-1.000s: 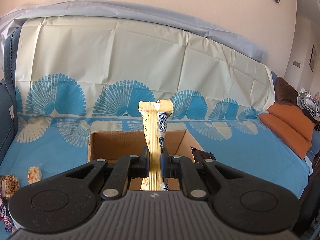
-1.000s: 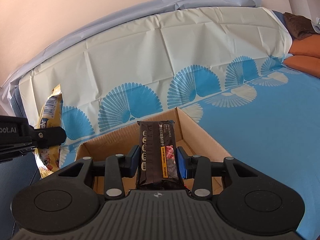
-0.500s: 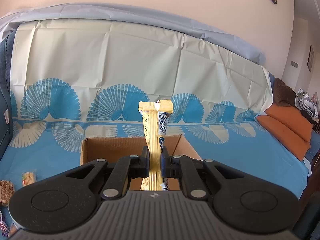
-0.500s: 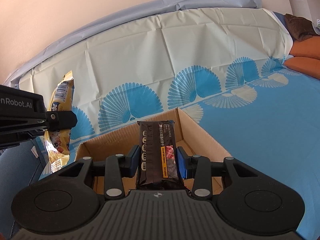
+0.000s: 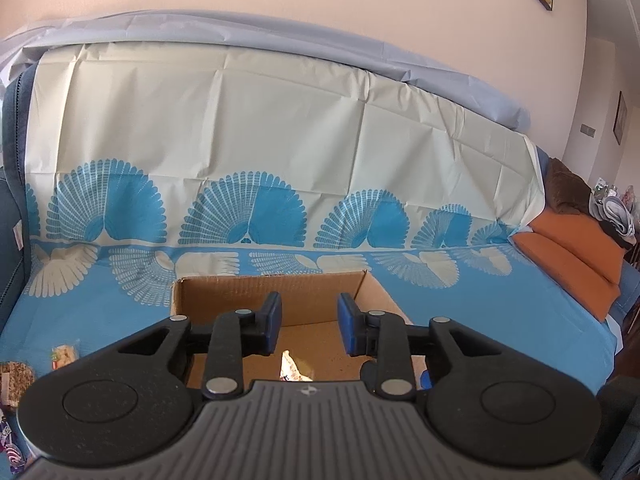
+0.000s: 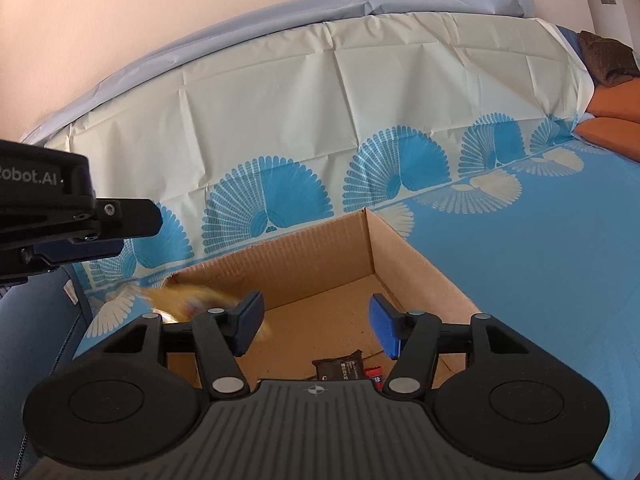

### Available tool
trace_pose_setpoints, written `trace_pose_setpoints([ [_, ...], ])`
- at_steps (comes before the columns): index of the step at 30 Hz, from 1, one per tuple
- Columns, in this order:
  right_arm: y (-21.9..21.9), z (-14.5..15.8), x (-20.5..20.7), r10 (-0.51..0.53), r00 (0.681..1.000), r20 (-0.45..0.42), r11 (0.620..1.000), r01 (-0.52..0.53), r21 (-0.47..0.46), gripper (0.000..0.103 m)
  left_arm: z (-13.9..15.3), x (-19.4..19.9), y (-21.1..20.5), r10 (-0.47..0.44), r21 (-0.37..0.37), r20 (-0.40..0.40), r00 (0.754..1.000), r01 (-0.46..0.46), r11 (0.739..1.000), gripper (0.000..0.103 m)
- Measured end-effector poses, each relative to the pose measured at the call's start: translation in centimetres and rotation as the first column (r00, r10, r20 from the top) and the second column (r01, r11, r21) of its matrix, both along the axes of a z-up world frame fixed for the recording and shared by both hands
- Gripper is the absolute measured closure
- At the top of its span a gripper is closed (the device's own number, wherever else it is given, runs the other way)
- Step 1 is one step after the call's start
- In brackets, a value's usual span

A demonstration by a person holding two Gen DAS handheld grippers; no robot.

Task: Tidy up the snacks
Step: 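Open both tools to drop the yellow bar and chocolate bar into the box, then reach to the silver stick bar and grasp it with the right tool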

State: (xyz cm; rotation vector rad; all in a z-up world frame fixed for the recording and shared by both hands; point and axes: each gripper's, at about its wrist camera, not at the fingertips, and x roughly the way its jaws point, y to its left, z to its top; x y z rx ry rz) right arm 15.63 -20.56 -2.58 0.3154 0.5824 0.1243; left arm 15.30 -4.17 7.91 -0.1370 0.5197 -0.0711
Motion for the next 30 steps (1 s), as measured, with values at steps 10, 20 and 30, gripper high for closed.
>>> trace_pose_setpoints([
  [10,3.3,0.7,-1.3,0.082,0.996,0.043,0.996,-0.080,-0.047,0.043,-1.0,-6.7,7.1,0.085,-0.042,-0.021,0.996,-0.086,0.995,0.069],
  [20,8.6,1.7,-4.5,0.242,0.968,0.069,0.969,-0.238,-0.057,0.043,-7.0,-13.9,19.8,0.288,-0.081,-0.228,0.930,-0.313,0.946,0.069],
  [30,15.3,2.1,-8.1,0.454,0.888,0.077,0.890,-0.448,-0.085,0.043,-13.2,-17.4,27.3,0.309,-0.215,-0.314,0.898,-0.384,0.898,0.049],
])
